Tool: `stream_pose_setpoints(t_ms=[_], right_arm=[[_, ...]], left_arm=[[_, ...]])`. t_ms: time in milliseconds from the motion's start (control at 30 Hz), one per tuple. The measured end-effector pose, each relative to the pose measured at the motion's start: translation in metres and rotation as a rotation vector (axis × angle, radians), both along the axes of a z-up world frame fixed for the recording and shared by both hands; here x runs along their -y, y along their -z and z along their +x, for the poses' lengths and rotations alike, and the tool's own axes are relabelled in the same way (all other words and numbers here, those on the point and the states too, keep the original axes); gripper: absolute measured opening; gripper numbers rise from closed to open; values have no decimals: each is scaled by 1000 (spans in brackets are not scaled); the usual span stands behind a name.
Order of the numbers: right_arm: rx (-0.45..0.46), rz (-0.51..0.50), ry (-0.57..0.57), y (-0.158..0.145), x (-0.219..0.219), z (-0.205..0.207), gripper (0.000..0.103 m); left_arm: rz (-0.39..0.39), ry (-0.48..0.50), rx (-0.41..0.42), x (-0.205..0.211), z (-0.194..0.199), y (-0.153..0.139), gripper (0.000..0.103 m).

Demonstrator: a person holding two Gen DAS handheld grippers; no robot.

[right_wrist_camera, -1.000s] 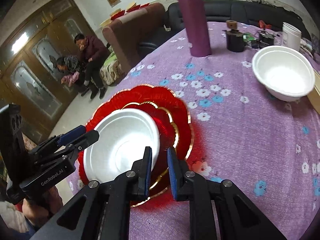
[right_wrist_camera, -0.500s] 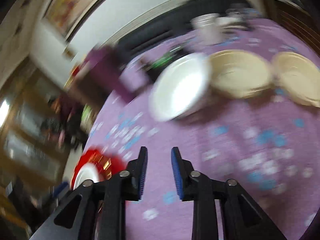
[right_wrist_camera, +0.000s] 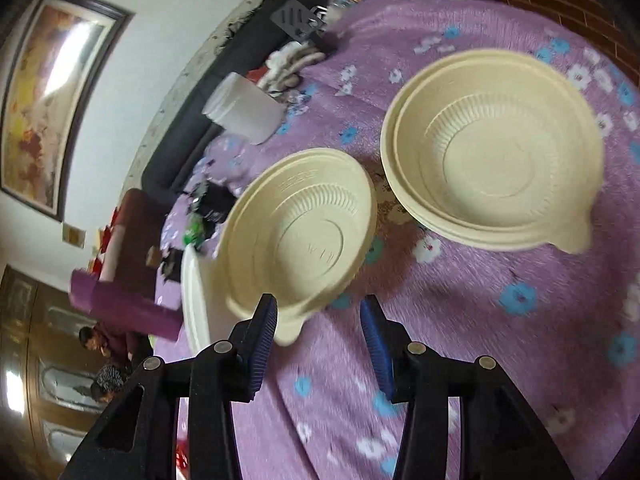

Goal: Organize plates and bowls
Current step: 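Grasp the rim of a beige plastic bowl with the right tool, then lower the beige bowl into the other beige bowl and open the right tool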

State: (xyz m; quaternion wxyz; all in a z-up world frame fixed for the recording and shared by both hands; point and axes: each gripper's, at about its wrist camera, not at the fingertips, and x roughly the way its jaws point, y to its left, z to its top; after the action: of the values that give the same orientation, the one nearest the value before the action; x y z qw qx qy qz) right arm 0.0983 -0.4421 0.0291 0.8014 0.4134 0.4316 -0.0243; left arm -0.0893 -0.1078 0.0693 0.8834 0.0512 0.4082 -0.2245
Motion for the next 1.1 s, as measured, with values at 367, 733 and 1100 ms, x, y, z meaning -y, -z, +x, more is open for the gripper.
stream_pose_setpoints(t_ms=[367, 733, 1100], right_arm=[[48, -73, -102, -11, 2, -66, 10], [53, -31, -388, -31, -5, -177, 11], [97, -158, -162, -18, 46, -197, 18]], left_arm=[[-6, -9, -9, -4, 5, 2, 54], [-37, 43, -36, 19, 8, -10, 55], [-40, 172, -59, 104, 37, -35, 64]])
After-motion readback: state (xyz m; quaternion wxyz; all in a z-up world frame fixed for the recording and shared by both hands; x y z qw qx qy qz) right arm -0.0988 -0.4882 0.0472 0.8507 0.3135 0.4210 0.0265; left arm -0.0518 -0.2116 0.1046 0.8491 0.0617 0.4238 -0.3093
